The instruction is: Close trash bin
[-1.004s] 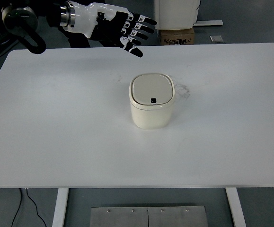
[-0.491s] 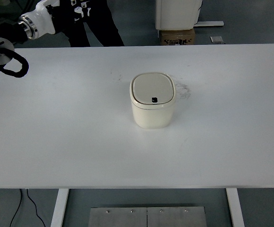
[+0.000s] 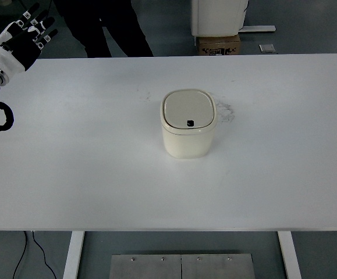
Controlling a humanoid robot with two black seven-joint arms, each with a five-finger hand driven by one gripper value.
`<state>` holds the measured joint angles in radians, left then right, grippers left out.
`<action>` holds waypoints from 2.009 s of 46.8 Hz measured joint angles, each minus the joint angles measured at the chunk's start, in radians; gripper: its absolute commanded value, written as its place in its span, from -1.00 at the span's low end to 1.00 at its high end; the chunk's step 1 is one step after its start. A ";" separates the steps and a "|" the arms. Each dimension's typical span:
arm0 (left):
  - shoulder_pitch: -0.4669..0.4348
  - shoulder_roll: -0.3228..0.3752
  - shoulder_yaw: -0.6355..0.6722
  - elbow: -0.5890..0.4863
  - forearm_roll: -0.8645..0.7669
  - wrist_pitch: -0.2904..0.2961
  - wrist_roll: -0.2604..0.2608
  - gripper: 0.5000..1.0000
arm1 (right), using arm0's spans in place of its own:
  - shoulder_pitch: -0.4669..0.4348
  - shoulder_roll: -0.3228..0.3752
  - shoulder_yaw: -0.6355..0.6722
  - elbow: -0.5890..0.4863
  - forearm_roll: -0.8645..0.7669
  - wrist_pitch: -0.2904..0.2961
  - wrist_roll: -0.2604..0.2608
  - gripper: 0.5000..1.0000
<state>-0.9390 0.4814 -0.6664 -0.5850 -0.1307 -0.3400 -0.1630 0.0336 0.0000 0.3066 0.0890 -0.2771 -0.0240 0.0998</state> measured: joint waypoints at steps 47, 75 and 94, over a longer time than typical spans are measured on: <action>0.281 -0.064 -0.085 0.126 -0.214 -0.007 -0.162 1.00 | 0.000 0.000 0.000 0.000 0.000 0.000 0.000 0.97; 0.298 -0.084 -0.101 0.126 -0.216 -0.009 -0.170 1.00 | 0.000 0.000 0.000 0.000 0.000 0.000 0.000 0.97; 0.308 -0.086 -0.099 0.126 -0.213 -0.010 -0.170 1.00 | 0.000 0.000 0.000 0.000 0.000 0.000 0.000 0.97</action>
<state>-0.6309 0.3951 -0.7658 -0.4587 -0.3440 -0.3499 -0.3330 0.0338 0.0000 0.3067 0.0890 -0.2772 -0.0245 0.0998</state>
